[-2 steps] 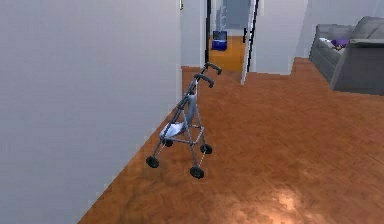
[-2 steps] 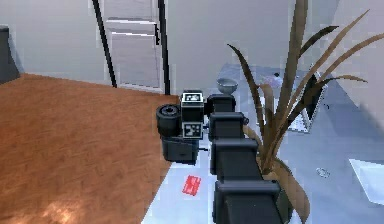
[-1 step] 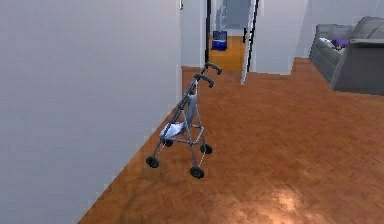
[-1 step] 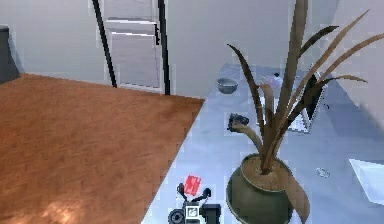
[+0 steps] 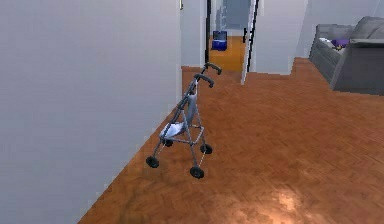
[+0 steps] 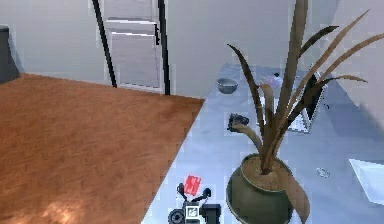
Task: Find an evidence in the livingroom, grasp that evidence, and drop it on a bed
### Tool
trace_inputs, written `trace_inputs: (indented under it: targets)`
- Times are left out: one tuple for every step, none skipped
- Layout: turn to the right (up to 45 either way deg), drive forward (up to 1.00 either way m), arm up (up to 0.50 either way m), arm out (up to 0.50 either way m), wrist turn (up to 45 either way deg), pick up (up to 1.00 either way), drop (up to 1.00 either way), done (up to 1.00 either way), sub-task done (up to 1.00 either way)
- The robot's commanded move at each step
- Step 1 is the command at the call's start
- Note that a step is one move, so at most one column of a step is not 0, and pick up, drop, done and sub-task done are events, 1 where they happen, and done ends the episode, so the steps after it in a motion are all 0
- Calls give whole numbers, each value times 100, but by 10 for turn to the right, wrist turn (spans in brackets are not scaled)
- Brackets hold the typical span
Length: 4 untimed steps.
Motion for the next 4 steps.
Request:
trace_inputs:
  targets:
    - [0,0,10,0,0,0,0,0,0]
    - [0,0,22,0,0,0,0,0,0]
    - [0,0,0,0,-450,0,0,0,0]
    - [0,0,0,0,-450,0,0,0,0]
